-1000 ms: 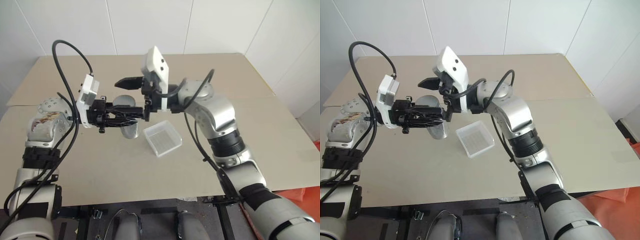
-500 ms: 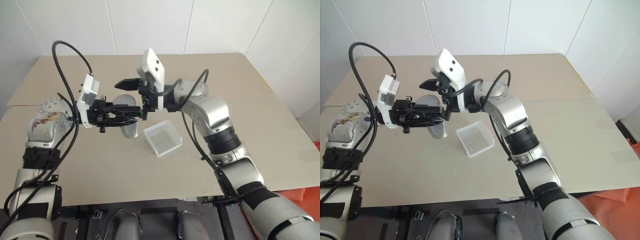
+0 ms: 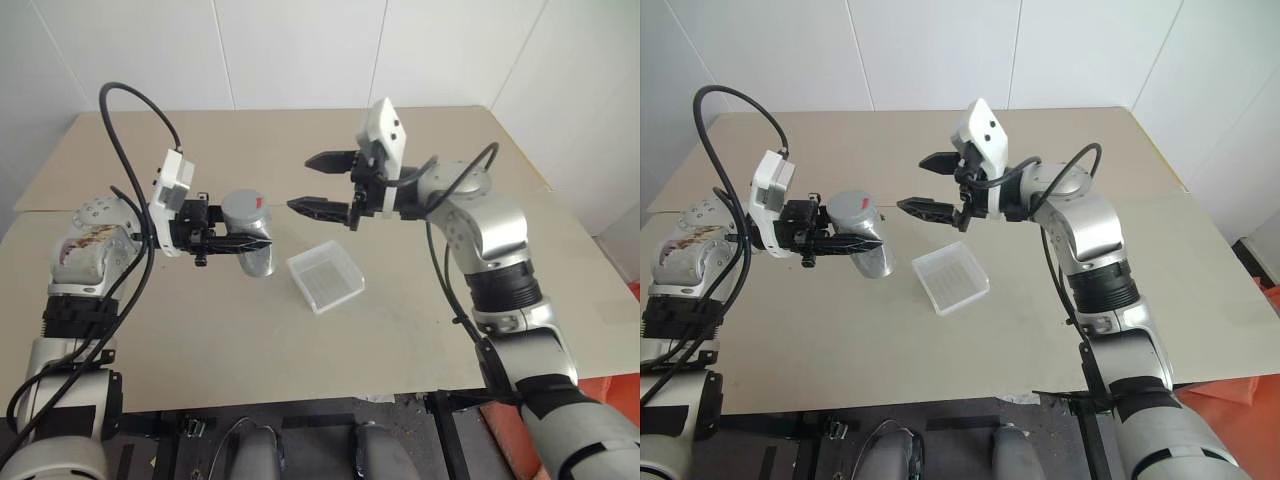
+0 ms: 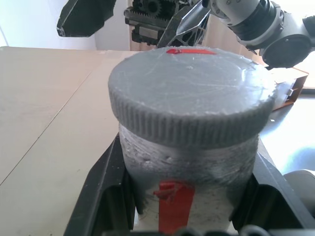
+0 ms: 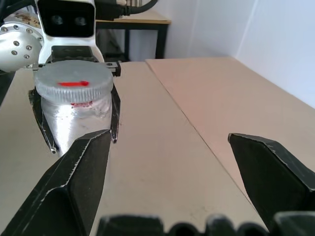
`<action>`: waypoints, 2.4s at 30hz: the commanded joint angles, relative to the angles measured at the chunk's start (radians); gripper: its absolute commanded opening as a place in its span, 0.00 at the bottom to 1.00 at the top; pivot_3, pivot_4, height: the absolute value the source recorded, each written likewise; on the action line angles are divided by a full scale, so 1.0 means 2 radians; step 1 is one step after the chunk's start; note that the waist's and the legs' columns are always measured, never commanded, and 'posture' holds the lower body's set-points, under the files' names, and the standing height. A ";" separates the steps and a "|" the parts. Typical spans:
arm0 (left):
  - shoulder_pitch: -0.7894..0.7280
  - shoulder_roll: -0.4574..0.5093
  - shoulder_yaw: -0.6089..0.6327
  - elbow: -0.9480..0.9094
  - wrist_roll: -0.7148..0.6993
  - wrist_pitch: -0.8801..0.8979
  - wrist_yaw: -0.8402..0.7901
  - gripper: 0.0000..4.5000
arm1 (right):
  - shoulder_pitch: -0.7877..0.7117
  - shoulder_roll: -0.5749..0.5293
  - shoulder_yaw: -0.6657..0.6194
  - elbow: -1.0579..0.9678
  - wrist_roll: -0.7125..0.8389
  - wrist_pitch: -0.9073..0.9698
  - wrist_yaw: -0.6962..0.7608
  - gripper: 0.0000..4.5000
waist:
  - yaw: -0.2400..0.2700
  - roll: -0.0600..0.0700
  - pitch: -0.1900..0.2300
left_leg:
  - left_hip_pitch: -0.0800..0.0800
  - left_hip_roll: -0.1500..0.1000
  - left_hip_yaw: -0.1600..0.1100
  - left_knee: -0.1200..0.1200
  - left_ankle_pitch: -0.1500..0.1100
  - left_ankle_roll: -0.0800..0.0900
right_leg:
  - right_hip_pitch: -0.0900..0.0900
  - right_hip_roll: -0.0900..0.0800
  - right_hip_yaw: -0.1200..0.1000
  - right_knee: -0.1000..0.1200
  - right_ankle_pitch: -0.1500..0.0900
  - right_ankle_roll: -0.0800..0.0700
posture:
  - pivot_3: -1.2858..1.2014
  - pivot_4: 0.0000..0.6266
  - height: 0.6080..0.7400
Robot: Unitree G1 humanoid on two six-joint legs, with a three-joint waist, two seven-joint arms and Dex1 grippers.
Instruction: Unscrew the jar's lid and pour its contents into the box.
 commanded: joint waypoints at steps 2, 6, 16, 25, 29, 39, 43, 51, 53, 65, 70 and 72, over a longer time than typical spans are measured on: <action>-0.011 0.005 0.013 -0.008 -0.004 -0.008 -0.003 0.44 | 0.007 -0.013 -0.015 -0.045 0.015 0.000 0.008 0.99 | 0.001 0.000 0.000 | 0.000 0.000 0.000 0.000 0.000 0.000 | 0.000 0.000 0.000 0.000 0.000 0.000 | 0.52 0.24 1.00; -0.015 0.003 0.010 -0.004 0.000 -0.010 -0.002 0.44 | 0.015 -0.010 -0.012 -0.099 0.043 0.019 0.013 0.99 | 0.002 0.000 0.000 | 0.000 0.000 0.000 0.000 0.000 0.000 | 0.000 0.000 0.000 0.000 0.000 0.000 | 0.52 0.24 1.00; -0.017 -0.005 0.007 -0.003 0.003 -0.013 -0.001 0.44 | -0.026 0.072 0.037 -0.080 0.003 0.018 -0.057 0.99 | 0.001 0.000 0.000 | 0.000 0.000 0.000 0.000 0.000 0.000 | 0.000 0.000 0.000 0.000 0.000 0.000 | 0.52 0.24 1.00; -0.013 -0.004 0.011 -0.009 0.001 -0.011 0.005 0.44 | -0.057 0.116 0.052 -0.024 -0.018 0.008 -0.063 0.99 | 0.002 0.000 0.000 | 0.000 0.000 0.000 0.000 0.000 0.000 | 0.000 0.000 0.000 0.000 0.000 0.000 | 0.52 0.24 1.00; -0.014 -0.003 0.011 -0.009 0.001 -0.011 0.006 0.44 | -0.066 0.125 0.053 0.001 -0.030 0.003 -0.067 0.99 | 0.002 0.000 0.000 | 0.000 0.000 0.000 0.000 0.000 0.000 | 0.000 0.000 0.000 0.000 0.000 0.000 | 0.52 0.24 1.00; -0.005 0.001 0.014 -0.012 -0.001 -0.012 0.007 0.44 | -0.046 0.083 0.026 -0.010 -0.025 0.004 -0.048 0.99 | 0.002 0.000 0.000 | 0.000 0.000 0.000 0.000 0.000 0.000 | 0.000 0.000 0.000 0.000 0.000 0.000 | 0.52 0.24 1.00; -0.004 0.002 0.014 -0.012 -0.003 -0.013 0.006 0.44 | -0.025 0.048 0.016 -0.032 -0.016 0.004 -0.035 0.99 | 0.002 0.000 0.000 | 0.000 0.000 0.000 0.000 0.000 0.000 | 0.000 0.000 0.000 0.000 0.000 0.000 | 0.52 0.24 1.00; -0.003 0.000 0.015 -0.011 -0.003 -0.014 0.004 0.44 | 0.002 0.008 0.000 -0.061 0.001 0.010 -0.029 0.99 | 0.002 0.000 0.000 | 0.000 0.000 0.000 0.000 0.000 0.000 | 0.000 0.000 0.000 0.000 0.000 0.000 | 0.52 0.24 1.00; -0.003 0.000 0.015 -0.012 -0.003 -0.013 0.004 0.44 | 0.013 0.000 -0.006 -0.075 0.008 0.016 -0.030 0.99 | 0.001 0.000 0.000 | 0.000 0.000 0.000 0.000 0.000 0.000 | 0.000 0.000 0.000 0.000 0.000 0.000 | 0.52 0.24 1.00; -0.003 -0.003 0.014 -0.015 -0.002 -0.013 0.007 0.44 | 0.020 0.030 0.020 -0.150 0.035 0.041 -0.041 0.99 | 0.001 0.000 0.000 | 0.000 0.000 0.000 0.000 0.000 0.000 | 0.000 0.000 0.000 0.000 0.000 0.000 | 0.52 0.24 1.00; -0.002 -0.002 0.014 -0.018 -0.003 -0.012 0.008 0.44 | -0.009 0.070 0.036 -0.117 0.018 0.042 -0.067 0.99 | 0.002 0.000 0.000 | 0.000 0.000 0.000 0.000 0.000 0.000 | 0.000 0.000 0.000 0.000 0.000 0.000 | 0.52 0.24 1.00; -0.002 -0.002 0.015 -0.019 -0.003 -0.012 0.009 0.44 | -0.018 0.080 0.040 -0.106 0.013 0.041 -0.075 0.99 | 0.002 0.000 0.000 | 0.000 0.000 0.000 0.000 0.000 0.000 | 0.000 0.000 0.000 0.000 0.000 0.000 | 0.52 0.24 1.00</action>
